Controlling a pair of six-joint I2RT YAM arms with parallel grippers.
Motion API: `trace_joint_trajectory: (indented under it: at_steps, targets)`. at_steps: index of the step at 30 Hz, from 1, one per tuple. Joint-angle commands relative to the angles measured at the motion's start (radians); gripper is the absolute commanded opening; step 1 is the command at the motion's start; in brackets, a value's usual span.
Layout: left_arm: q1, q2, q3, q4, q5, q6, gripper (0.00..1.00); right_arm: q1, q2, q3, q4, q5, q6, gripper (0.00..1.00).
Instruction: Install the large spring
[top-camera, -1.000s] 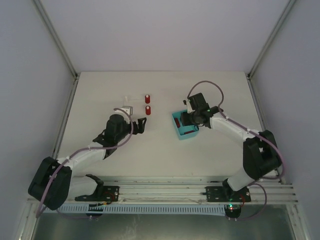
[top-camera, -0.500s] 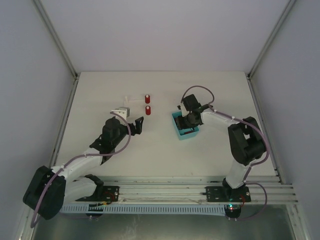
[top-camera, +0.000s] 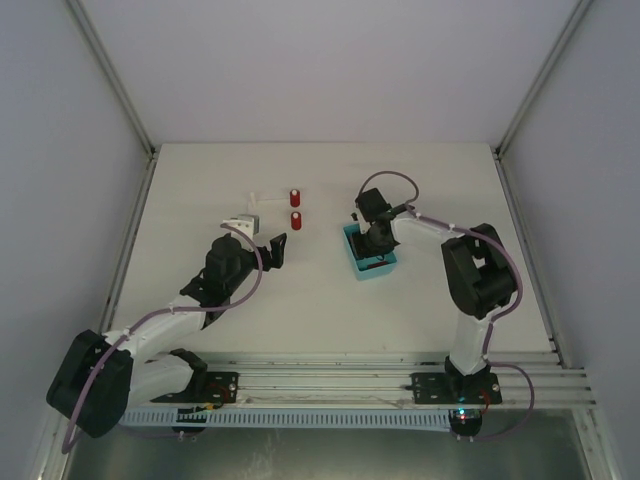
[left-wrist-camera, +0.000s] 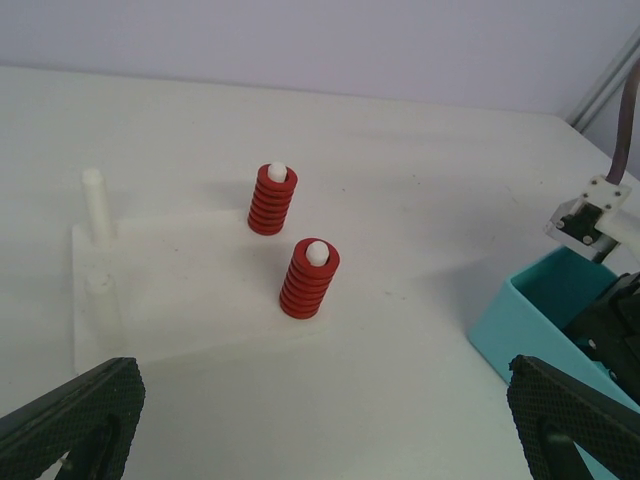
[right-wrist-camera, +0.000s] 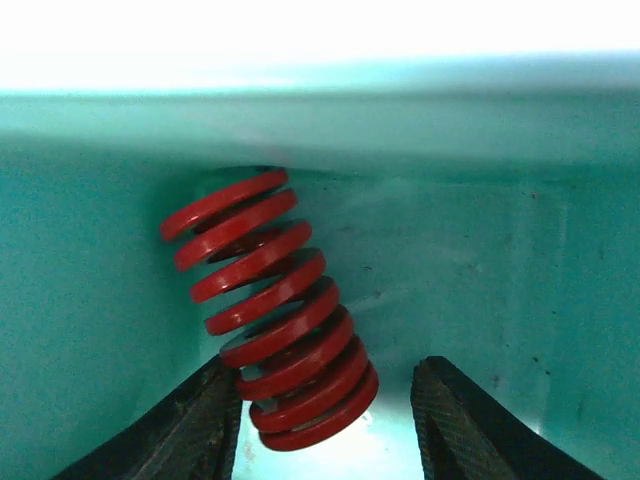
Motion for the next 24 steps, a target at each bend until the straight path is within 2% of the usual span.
trace_joint_trajectory:
  at_steps: [1,6,10,14,21,24]
  targets:
    - [-0.003,-0.007,-0.008,0.011,-0.017,0.008,0.99,0.013,-0.002,0.023,-0.064,0.095,0.006,0.48]
    - [-0.003,-0.004,-0.006,0.010,-0.018,0.007,0.99,0.017,-0.023,0.011,-0.040,0.105,0.013,0.36]
    - [-0.003,-0.004,-0.006,0.010,-0.016,0.006,0.99,0.019,-0.029,0.000,-0.009,0.112,0.018,0.32]
    - [-0.003,-0.005,-0.005,0.008,-0.014,0.006,0.99,0.019,0.007,0.002,-0.006,0.102,0.016,0.33]
    - [-0.005,-0.004,-0.005,0.008,-0.013,0.006,0.99,0.023,0.048,0.016,-0.005,0.091,0.008,0.43]
    - [-0.005,-0.010,-0.006,0.008,-0.013,0.008,0.99,0.027,0.054,0.022,-0.004,0.090,0.002,0.45]
